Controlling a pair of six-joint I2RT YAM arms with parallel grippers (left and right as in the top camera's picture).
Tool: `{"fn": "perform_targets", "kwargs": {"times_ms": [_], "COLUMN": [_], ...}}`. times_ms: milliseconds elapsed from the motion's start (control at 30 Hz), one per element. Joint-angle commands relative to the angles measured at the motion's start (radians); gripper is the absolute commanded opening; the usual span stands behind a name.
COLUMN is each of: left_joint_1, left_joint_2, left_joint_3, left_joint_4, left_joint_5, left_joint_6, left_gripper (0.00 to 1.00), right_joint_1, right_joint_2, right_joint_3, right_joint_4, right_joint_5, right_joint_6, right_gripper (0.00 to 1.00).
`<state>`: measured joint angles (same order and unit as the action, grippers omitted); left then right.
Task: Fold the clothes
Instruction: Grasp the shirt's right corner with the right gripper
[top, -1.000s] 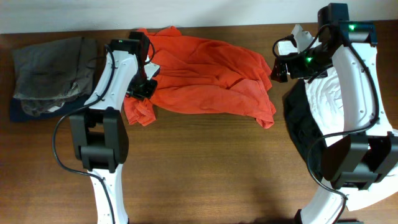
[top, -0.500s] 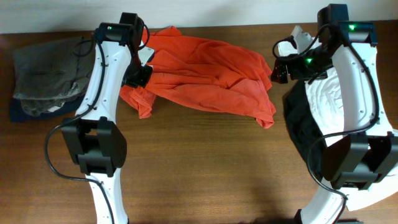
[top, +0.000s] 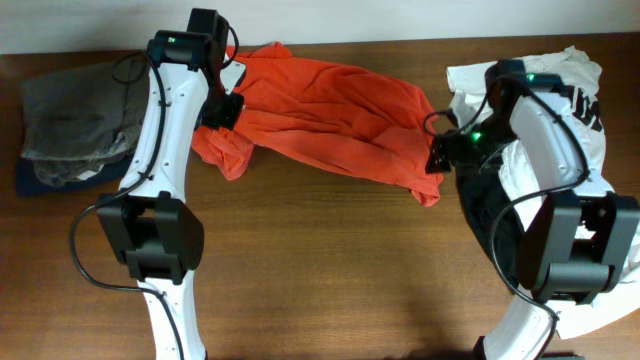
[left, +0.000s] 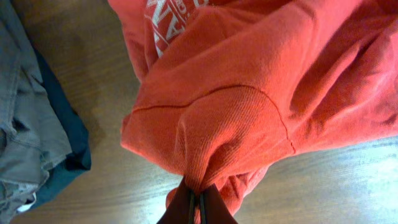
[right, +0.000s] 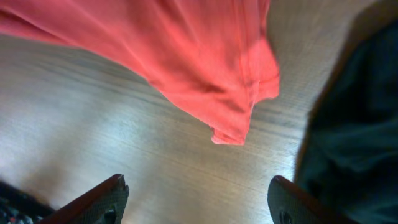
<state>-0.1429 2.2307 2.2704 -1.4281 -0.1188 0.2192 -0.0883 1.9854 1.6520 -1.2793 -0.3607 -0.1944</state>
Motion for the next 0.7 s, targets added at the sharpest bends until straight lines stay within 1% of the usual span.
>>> {"fn": "perform_targets", "kwargs": {"times_ms": [0, 233, 400, 667], "left_joint_1": [0.002, 0.002, 0.002, 0.002], "left_joint_2": [-0.051, -0.051, -0.051, -0.051], "left_joint_3": [0.027, 0.109, 0.169, 0.173], "left_joint_4": [0.030, 0.040, 0.025, 0.018], "left_joint_5": [-0.018, -0.018, -0.017, -0.017], "left_joint_6": [-0.028, -0.040, -0.040, -0.040], "left_gripper": [0.01, 0.01, 0.01, 0.00], "right_joint_1": [0.003, 0.041, 0.078, 0.130], "right_joint_2": [0.000, 0.000, 0.000, 0.000], "right_joint_3": [-0.081, -0.193, -0.256, -0.337], "right_joint_4": [0.040, 0.135, 0.259, 0.424], "right_joint_5": [-0.024, -0.017, 0.011, 0.037], "right_joint_6": [0.020, 0.018, 0.019, 0.019], "right_gripper": [0.74, 0.74, 0.74, 0.73]}}
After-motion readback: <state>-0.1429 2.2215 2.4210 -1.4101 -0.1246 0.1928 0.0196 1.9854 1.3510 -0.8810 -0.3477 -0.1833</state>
